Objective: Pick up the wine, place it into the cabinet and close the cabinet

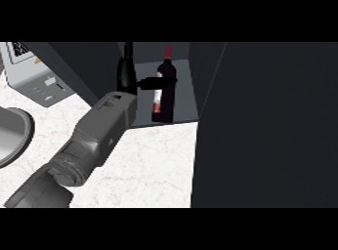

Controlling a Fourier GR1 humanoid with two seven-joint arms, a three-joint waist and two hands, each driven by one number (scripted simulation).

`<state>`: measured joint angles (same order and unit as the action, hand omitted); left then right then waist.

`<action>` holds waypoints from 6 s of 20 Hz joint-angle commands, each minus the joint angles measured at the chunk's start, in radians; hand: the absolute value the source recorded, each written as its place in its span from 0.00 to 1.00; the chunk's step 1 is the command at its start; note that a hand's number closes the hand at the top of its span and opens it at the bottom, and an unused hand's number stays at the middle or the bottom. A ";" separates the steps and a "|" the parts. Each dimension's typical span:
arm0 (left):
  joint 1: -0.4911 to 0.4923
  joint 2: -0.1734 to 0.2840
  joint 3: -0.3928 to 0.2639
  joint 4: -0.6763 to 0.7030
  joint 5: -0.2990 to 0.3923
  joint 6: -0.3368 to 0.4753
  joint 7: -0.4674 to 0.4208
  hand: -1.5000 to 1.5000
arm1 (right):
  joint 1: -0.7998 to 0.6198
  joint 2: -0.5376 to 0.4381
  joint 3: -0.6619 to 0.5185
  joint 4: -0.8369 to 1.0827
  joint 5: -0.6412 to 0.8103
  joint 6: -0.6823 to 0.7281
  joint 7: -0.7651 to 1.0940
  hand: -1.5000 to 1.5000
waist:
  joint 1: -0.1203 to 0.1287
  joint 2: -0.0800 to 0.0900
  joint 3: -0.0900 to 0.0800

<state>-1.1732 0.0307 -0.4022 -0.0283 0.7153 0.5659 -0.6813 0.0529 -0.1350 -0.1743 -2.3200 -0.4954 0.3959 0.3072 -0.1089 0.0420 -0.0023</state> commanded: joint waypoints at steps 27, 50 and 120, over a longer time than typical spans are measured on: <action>0.481 -0.029 -0.253 -0.821 0.058 0.171 -0.061 0.00 | 0.037 -0.002 -0.019 -0.103 0.010 -0.097 0.083 0.00 | 0.116 -0.049 0.002; 1.202 0.343 -0.465 -1.686 -0.125 0.179 0.000 1.00 | 0.168 -0.107 -0.145 -0.034 -0.032 0.096 -0.001 0.00 | 0.112 -0.046 0.002; 1.597 0.994 0.197 -1.775 0.257 -0.603 -0.069 1.00 | -0.185 0.127 0.838 0.122 0.367 -0.066 0.101 1.00 | 0.220 -0.028 -0.014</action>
<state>0.4288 1.0121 -0.2110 -1.8052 0.9653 -0.0171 -0.7592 -0.0467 -0.1567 0.6306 -2.3179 -0.1981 0.4749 0.3914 0.1000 0.0093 -0.0151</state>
